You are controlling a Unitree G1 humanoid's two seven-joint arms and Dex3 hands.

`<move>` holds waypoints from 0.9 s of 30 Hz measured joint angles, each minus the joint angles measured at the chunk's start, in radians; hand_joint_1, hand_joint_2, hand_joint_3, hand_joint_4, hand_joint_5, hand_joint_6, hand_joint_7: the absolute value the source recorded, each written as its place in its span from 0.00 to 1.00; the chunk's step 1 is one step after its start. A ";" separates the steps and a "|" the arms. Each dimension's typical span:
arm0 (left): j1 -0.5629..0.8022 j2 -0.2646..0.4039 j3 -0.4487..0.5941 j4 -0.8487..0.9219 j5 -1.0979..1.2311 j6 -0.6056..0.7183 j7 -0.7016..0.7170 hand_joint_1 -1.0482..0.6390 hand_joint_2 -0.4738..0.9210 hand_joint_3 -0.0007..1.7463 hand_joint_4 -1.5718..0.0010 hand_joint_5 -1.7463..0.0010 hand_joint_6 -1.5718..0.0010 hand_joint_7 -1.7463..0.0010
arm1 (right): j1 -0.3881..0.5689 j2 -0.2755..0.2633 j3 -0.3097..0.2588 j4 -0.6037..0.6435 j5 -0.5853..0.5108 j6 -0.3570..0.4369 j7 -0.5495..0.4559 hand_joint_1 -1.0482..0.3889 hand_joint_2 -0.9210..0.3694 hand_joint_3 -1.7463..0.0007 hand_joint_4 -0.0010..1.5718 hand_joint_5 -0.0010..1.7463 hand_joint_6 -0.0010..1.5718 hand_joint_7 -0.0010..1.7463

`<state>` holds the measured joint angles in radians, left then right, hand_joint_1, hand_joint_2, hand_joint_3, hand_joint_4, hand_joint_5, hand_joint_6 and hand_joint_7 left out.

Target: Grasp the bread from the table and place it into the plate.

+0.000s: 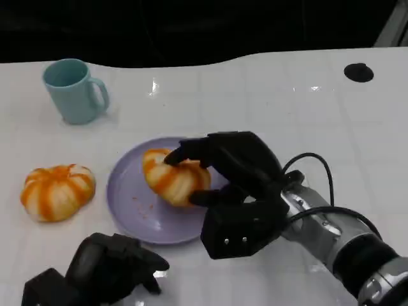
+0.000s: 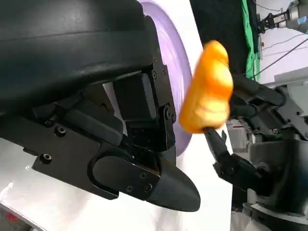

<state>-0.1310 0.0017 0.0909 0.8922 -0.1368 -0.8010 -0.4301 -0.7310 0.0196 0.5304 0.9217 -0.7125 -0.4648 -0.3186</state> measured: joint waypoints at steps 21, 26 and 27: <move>0.038 -0.014 -0.014 -0.037 0.001 -0.015 0.007 0.00 1.00 0.04 0.17 0.42 0.02 0.84 | 0.188 -0.136 -0.048 -0.371 0.106 -0.020 0.236 0.47 0.00 0.94 0.28 0.21 0.37 0.02; 0.040 -0.015 -0.013 -0.037 0.000 -0.015 0.007 0.00 1.00 0.04 0.17 0.42 0.01 0.84 | 0.306 -0.158 -0.119 -0.440 0.238 -0.123 0.249 0.49 0.00 0.91 0.28 0.37 0.41 0.03; 0.039 -0.015 -0.013 -0.037 0.001 -0.015 0.007 0.00 1.00 0.04 0.17 0.42 0.01 0.84 | 0.324 -0.165 -0.132 -0.448 0.272 -0.139 0.262 0.49 0.00 0.91 0.29 0.40 0.42 0.04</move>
<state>-0.0917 -0.0137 0.0776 0.8553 -0.1362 -0.8163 -0.4232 -0.4067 -0.1451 0.3984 0.4734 -0.4405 -0.6033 -0.0568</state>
